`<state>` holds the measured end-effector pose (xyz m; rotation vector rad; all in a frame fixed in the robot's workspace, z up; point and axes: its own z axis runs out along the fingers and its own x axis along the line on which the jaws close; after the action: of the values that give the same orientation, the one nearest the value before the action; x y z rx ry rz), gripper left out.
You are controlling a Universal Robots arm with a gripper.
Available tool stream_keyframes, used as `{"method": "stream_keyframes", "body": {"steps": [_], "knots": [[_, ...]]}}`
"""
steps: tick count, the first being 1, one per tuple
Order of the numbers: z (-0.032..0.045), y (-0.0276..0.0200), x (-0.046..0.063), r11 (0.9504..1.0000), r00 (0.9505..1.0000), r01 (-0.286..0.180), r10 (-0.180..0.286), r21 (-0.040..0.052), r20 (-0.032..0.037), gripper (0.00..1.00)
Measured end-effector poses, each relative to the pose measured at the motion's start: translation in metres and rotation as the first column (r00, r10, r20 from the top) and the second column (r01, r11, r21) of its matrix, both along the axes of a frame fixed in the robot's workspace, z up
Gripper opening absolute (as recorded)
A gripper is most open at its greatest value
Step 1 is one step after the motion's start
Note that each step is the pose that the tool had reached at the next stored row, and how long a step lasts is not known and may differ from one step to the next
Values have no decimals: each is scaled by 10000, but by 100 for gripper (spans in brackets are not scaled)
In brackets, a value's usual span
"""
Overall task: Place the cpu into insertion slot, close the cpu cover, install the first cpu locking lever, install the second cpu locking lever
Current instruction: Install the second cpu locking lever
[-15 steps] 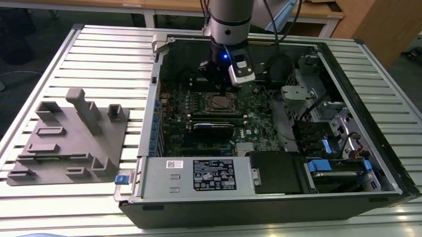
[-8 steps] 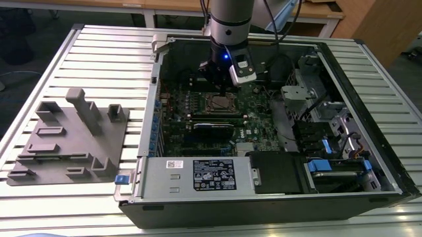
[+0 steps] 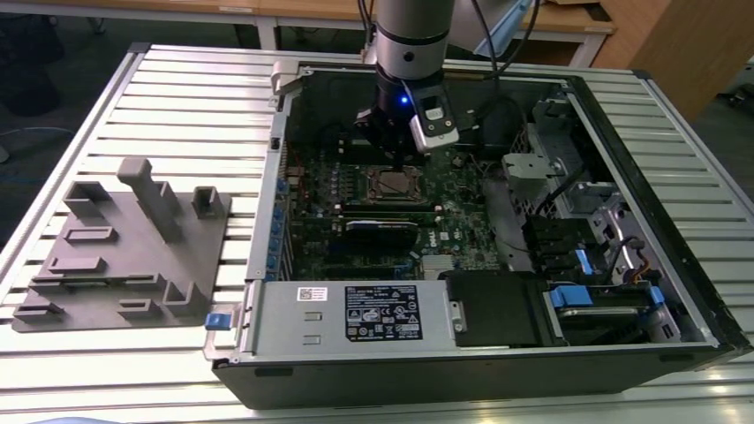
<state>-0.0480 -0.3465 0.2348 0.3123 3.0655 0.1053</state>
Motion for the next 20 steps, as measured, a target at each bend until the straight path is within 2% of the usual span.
{"method": "stream_keyframes", "body": {"steps": [20], "knots": [[20,-6,0,10000,10000,-74,74,-2,-2,11]]}}
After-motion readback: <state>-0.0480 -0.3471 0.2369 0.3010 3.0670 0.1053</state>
